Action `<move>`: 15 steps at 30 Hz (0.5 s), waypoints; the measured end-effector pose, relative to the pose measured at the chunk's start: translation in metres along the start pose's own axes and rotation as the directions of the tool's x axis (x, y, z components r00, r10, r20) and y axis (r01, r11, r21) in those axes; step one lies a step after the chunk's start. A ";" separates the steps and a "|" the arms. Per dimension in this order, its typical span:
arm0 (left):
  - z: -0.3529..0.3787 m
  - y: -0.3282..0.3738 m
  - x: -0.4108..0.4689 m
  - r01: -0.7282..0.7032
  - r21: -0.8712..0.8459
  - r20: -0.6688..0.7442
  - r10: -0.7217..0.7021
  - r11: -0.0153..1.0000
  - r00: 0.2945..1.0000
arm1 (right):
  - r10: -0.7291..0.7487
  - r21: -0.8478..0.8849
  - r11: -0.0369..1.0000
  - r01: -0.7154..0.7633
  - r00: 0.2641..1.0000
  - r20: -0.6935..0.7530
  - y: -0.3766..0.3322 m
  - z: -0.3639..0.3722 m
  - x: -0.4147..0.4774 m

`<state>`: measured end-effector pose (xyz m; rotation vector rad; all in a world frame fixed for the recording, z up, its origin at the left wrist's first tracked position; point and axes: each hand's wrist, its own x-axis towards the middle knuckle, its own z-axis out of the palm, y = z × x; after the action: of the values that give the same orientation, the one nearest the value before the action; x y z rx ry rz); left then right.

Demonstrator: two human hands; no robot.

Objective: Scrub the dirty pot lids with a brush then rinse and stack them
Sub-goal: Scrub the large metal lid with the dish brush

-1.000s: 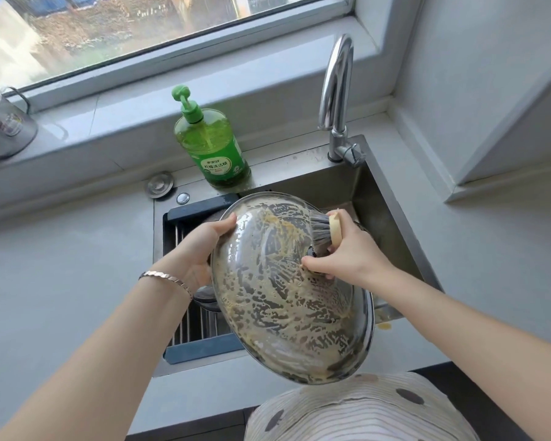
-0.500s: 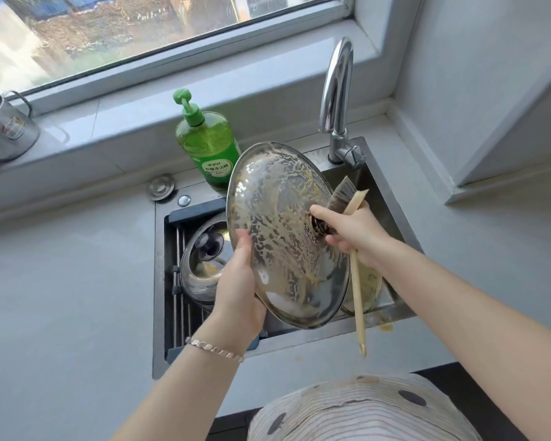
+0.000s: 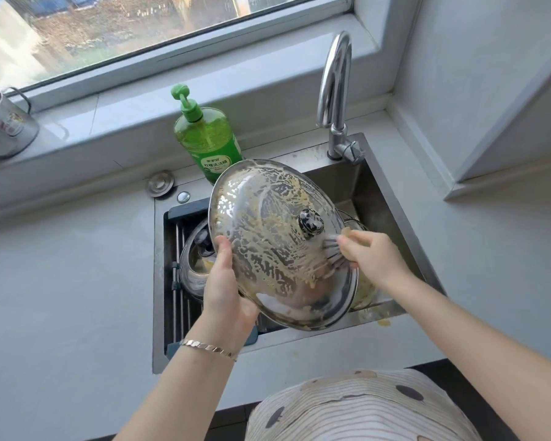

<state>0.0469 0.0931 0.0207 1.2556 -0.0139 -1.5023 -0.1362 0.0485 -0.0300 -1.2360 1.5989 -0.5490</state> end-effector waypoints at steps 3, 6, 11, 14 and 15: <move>0.002 -0.002 -0.003 -0.033 0.015 0.035 0.032 0.999 0.999 | -0.051 -0.013 0.999 0.051 0.998 -0.037 -0.005 0.010 0.001; 0.003 0.001 -0.004 -0.030 -0.001 0.041 0.030 1.000 0.999 | -0.141 0.007 0.990 0.141 0.988 0.062 -0.012 0.021 -0.007; 0.003 -0.003 -0.006 -0.029 -0.014 0.035 0.029 0.999 0.999 | -0.043 0.031 0.999 0.045 0.998 -0.056 -0.011 0.014 0.006; 0.005 0.002 -0.003 -0.049 -0.026 0.010 0.050 0.998 0.999 | -0.284 -0.053 0.956 0.289 0.956 0.076 -0.019 0.032 -0.027; 0.005 0.006 -0.001 -0.043 -0.042 0.001 0.043 0.998 0.999 | -0.317 -0.063 0.943 0.326 0.941 0.121 -0.020 0.033 -0.036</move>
<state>0.0475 0.0888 0.0271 1.2130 -0.0108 -1.4597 -0.0985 0.0798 -0.0112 -1.5774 1.3461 -0.6128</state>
